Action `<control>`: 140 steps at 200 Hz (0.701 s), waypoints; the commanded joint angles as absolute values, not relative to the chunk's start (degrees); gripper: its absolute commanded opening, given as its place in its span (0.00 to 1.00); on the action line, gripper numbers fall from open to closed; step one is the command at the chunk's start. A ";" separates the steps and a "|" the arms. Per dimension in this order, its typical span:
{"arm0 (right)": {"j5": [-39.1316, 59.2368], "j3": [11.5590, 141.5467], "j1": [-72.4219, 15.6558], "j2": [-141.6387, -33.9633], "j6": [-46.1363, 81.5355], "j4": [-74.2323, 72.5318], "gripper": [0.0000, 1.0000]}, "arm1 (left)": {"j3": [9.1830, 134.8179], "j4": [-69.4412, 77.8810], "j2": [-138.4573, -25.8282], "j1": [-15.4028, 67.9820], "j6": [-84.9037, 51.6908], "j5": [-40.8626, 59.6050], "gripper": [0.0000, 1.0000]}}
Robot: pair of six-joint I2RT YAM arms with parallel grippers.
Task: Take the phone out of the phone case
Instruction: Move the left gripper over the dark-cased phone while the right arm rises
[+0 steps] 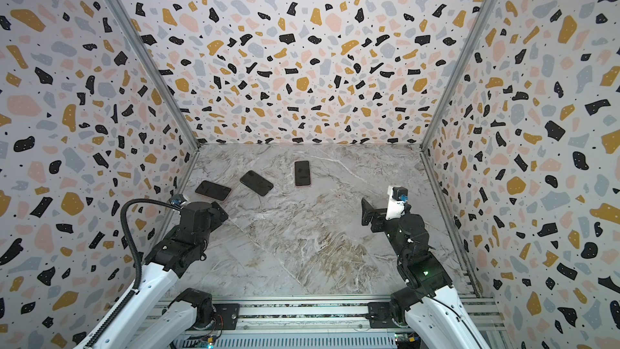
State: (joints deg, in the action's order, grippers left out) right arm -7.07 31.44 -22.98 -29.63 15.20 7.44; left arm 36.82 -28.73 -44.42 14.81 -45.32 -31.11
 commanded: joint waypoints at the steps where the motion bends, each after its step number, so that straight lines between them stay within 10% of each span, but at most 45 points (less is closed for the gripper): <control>1: -6.81 33.66 -23.22 -29.45 15.56 9.32 0.99 | 38.76 -36.15 -46.23 14.91 -50.25 -37.63 0.99; 140: -4.52 32.96 -23.27 -29.18 15.36 9.62 0.99 | 39.35 -34.97 -53.13 9.18 -51.07 -37.40 0.99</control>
